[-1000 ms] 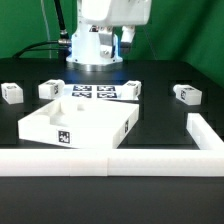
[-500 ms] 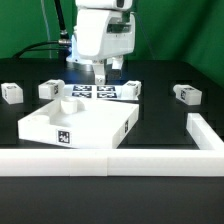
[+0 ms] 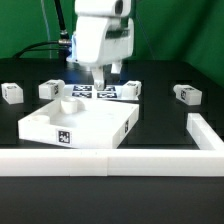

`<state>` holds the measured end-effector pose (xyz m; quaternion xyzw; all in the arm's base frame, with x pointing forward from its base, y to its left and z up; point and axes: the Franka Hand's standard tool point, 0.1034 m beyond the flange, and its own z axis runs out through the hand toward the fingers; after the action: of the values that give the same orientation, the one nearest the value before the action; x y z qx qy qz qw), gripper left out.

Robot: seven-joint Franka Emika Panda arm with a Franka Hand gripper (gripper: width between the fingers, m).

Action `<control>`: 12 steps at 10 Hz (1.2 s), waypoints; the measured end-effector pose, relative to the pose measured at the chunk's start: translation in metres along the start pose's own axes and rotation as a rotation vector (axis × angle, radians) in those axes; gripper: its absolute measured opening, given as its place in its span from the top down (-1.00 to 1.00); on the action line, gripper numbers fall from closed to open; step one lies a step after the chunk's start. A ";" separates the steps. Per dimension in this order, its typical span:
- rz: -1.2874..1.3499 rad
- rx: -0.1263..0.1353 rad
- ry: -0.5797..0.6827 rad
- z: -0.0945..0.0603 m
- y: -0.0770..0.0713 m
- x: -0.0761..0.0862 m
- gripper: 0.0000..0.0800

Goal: Assemble square table

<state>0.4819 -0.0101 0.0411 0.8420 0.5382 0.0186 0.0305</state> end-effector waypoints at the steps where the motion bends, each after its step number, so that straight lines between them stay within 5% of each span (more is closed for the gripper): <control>1: 0.003 0.002 0.008 0.013 -0.004 -0.001 -0.63; 3: 0.003 0.006 0.017 0.030 -0.007 0.001 -0.63; 5: 0.003 0.005 0.018 0.030 -0.007 0.001 -0.63; 6: 0.003 0.006 0.018 0.030 -0.007 0.001 -0.39; 7: 0.002 0.006 0.017 0.030 -0.007 0.001 -0.39; 8: 0.002 0.006 0.017 0.030 -0.007 0.001 0.20; 10: 0.003 0.006 0.017 0.030 -0.008 0.001 0.83; 12: 0.002 0.007 0.018 0.031 -0.008 0.001 0.85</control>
Offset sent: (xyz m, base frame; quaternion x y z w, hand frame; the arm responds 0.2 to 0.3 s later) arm 0.0000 0.0000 0.0000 0.0000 0.0000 0.0000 1.0000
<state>0.4772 -0.0069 0.0100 0.8424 0.5378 0.0242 0.0230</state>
